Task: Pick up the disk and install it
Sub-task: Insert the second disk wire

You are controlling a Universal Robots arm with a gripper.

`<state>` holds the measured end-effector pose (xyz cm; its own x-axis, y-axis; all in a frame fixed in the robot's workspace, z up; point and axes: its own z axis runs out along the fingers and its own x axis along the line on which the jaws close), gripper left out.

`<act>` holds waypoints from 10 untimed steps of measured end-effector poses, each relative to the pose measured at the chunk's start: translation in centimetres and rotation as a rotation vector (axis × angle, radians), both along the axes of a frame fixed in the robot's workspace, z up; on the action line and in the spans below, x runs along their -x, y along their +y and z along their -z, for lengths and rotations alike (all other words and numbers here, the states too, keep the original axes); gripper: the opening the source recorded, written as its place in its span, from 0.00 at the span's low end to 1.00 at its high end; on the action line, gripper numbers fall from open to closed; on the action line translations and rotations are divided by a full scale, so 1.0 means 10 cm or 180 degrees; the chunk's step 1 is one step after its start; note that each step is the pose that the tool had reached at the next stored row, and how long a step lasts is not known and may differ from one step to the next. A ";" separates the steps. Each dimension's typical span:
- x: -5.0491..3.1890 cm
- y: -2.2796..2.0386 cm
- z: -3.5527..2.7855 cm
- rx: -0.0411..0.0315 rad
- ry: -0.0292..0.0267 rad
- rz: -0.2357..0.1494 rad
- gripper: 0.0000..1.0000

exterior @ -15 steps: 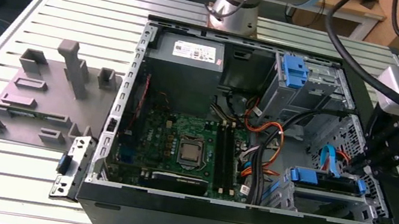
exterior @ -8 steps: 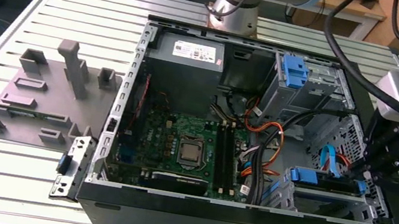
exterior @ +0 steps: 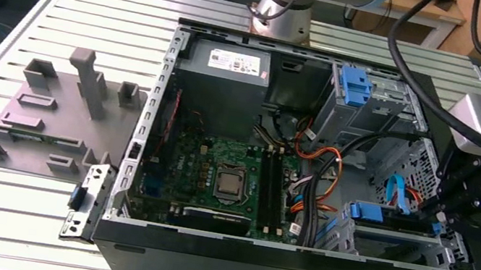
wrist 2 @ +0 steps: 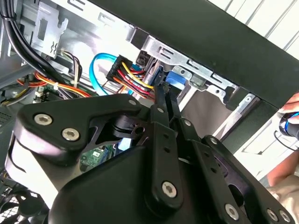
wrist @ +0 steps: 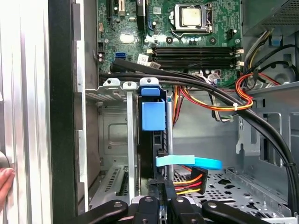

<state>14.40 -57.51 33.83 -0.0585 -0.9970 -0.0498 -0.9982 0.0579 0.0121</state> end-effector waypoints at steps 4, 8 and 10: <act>0.000 0.000 0.003 -0.0001 0.0000 0.0000 0.16; 0.000 0.000 0.006 -0.0003 0.0000 0.0000 0.17; 0.000 0.000 0.005 -0.0002 0.0000 0.0000 0.24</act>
<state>14.40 -57.51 33.78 -0.0585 -0.9970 -0.0503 -0.9982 0.0579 0.0121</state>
